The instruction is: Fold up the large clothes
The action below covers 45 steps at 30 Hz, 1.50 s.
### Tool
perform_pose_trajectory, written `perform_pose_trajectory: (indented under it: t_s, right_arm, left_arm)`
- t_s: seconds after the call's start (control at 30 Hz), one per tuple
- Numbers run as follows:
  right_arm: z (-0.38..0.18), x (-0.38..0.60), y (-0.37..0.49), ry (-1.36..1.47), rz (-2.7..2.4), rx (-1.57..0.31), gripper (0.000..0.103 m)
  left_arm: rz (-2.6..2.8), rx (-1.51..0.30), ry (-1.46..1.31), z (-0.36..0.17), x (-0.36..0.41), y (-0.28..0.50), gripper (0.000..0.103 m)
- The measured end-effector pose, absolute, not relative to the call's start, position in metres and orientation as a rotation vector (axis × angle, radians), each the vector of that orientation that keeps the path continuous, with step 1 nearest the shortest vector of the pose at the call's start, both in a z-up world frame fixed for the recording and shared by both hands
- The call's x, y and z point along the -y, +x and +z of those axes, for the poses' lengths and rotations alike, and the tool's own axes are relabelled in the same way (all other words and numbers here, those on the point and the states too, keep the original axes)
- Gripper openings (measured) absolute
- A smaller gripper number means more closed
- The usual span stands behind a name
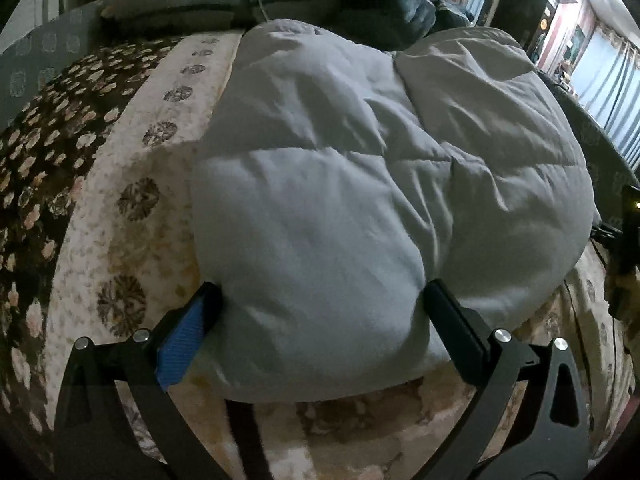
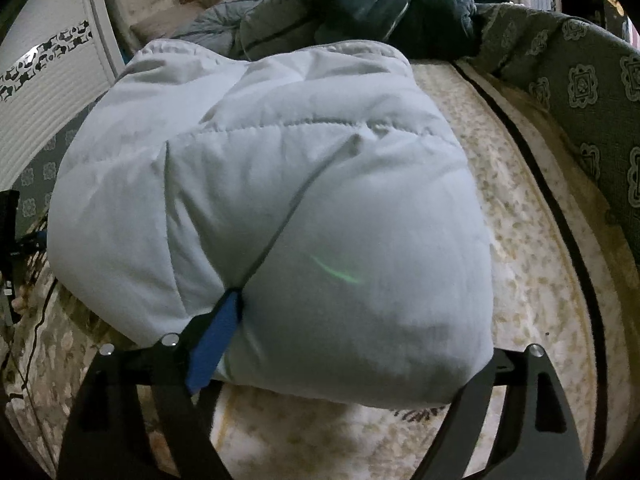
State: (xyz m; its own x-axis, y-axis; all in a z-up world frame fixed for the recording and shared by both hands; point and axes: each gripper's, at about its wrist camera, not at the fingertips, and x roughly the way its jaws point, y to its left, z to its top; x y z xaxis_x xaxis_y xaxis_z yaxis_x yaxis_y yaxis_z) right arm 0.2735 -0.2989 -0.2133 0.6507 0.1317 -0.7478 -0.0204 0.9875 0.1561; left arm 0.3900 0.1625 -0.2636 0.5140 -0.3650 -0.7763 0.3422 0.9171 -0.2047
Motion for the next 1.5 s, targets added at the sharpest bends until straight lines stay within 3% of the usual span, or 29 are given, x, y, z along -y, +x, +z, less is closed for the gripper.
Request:
perform_pose_trajectory:
  t_s: [0.17,0.47,0.93,1.23,1.5]
  right_arm:
    - [-0.214,0.3,0.277,0.148,0.073,-0.864,0.092]
    - [-0.217,0.302,0.279,0.142,0.069,-0.892,0.093]
    - [-0.215,0.296,0.283,0.142,0.042,-0.914,0.094]
    - [-0.209,0.287,0.292,0.087,0.042,-0.926,0.078]
    - [-0.214,0.284,0.29,0.095,0.044,-0.897,0.076]
  left_arm:
    - [-0.435,-0.974,-0.074,-0.271,-0.159,0.396,0.1]
    - [-0.376,-0.967,-0.06,-0.272,-0.185,0.382,0.1]
    - [-0.354,-1.036,-0.038,-0.271,-0.16,0.379,0.1]
    - [-0.337,-1.049,-0.024,-0.266,-0.141,0.39,0.093]
    - [-0.328,-1.048,-0.013,-0.272,-0.126,0.406,0.093]
